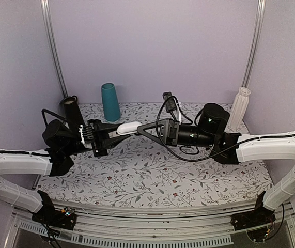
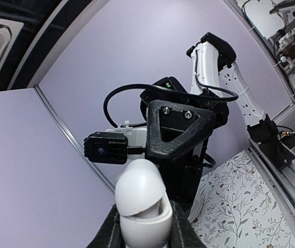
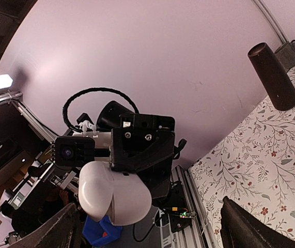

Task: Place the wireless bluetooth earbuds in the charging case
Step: Close the charging case with the earbuds, then open the charging case with the earbuds.

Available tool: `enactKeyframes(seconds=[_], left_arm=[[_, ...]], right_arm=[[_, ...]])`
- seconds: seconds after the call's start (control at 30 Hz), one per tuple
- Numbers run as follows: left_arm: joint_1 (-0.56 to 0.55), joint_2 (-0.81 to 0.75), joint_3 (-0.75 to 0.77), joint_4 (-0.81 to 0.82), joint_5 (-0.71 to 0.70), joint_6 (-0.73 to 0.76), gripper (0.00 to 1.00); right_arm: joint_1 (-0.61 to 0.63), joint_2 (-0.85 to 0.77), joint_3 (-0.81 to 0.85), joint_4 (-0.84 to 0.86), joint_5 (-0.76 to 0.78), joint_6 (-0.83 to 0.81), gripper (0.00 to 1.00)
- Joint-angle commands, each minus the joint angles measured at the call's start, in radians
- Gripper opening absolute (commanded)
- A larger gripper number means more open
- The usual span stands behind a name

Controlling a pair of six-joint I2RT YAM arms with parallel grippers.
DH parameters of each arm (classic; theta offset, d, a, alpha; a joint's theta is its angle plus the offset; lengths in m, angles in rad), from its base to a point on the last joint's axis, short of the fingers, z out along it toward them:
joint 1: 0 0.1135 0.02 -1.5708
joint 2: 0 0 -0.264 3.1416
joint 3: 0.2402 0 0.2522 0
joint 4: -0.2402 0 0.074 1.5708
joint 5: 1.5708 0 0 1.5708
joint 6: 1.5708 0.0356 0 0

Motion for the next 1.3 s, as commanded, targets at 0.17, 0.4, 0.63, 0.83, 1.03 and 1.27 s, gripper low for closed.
enactKeyframes(seconds=[0.17, 0.4, 0.63, 0.83, 1.03, 1.27], left_arm=[[-0.043, -0.025, 0.000, 0.068, -0.084, 0.082, 0.00], [-0.058, -0.029, 0.013, 0.055, -0.092, 0.112, 0.00], [-0.068, -0.036, 0.013, 0.050, -0.099, 0.131, 0.00], [-0.075, -0.041, 0.016, 0.012, -0.077, 0.163, 0.00], [-0.084, -0.048, 0.018, -0.029, -0.059, 0.193, 0.00], [-0.085, -0.051, 0.018, -0.047, -0.069, 0.216, 0.00]], right_arm=[[0.037, 0.019, 0.039, -0.003, 0.027, -0.050, 0.93], [0.040, 0.042, 0.083, -0.027, 0.036, -0.058, 0.93], [0.040, 0.048, 0.086, -0.048, 0.037, -0.054, 0.92], [0.039, 0.032, 0.094, -0.063, 0.057, -0.046, 0.93], [0.040, 0.026, 0.136, -0.094, 0.062, -0.055, 0.94], [0.040, 0.010, 0.138, -0.093, 0.031, -0.058, 0.94]])
